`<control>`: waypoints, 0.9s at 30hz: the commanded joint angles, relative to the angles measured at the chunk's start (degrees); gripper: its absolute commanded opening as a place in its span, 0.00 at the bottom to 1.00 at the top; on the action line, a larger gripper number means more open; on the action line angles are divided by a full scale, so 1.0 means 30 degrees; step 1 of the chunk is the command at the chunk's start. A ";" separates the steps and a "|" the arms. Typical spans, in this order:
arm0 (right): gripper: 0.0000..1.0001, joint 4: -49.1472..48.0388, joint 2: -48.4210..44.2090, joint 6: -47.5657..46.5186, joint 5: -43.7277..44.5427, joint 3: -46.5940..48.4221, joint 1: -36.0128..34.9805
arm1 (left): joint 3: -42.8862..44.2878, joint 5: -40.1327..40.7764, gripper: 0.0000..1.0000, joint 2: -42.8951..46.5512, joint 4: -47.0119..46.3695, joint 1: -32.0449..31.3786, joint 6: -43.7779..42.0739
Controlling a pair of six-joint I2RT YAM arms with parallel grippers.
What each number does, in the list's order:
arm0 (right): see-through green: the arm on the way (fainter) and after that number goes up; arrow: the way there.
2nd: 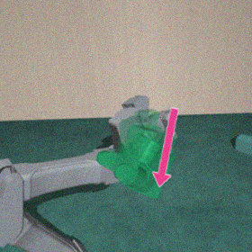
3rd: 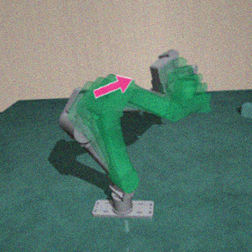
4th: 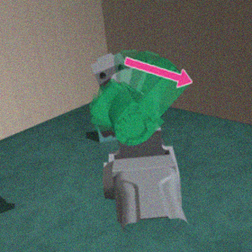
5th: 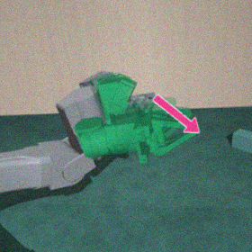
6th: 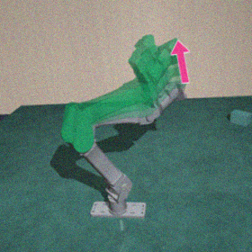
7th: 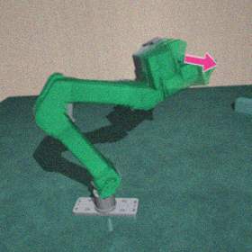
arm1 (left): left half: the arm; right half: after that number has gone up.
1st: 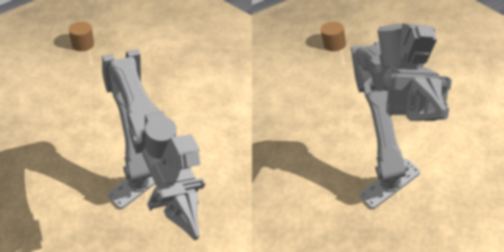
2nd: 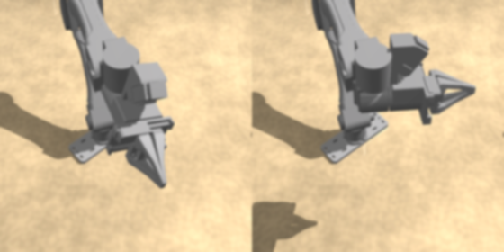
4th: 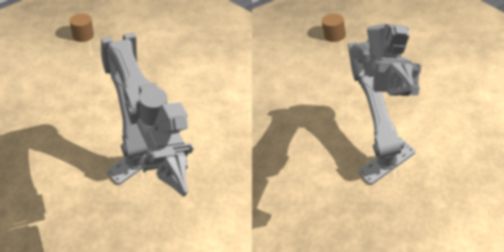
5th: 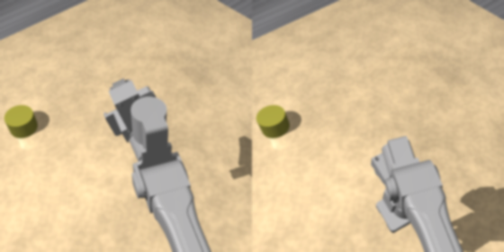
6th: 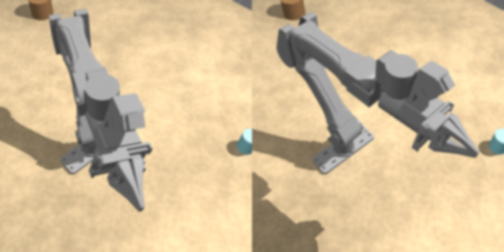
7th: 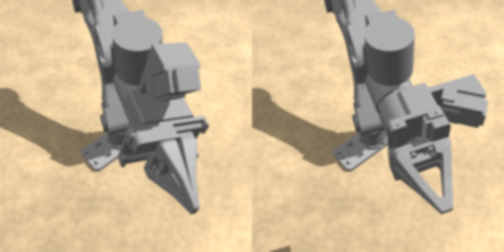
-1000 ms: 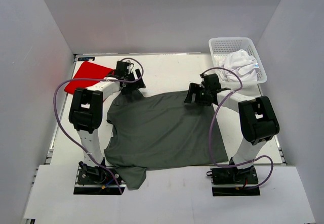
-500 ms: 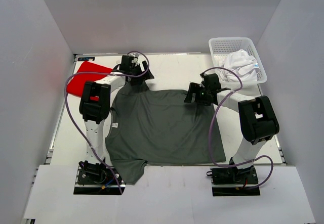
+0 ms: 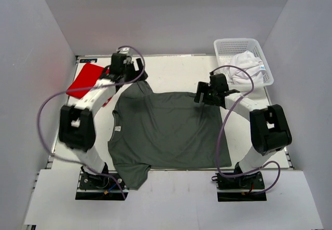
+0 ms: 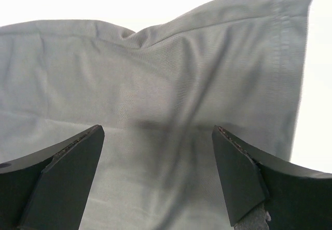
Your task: Fold and stack the t-shirts
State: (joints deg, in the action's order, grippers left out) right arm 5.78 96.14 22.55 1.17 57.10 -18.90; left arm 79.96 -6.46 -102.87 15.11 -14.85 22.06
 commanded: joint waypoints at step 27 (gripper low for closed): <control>0.90 0.3432 0.6558 0.0249 0.4736 0.6824 -0.0235 | 0.1639 0.2885 1.00 -0.5952 0.4389 0.0292 0.1231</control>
State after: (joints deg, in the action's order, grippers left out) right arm 14.28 111.46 22.76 14.06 72.53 -19.66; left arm 80.64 1.37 -115.96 23.57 -14.35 26.35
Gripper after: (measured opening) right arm 0.904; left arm 0.992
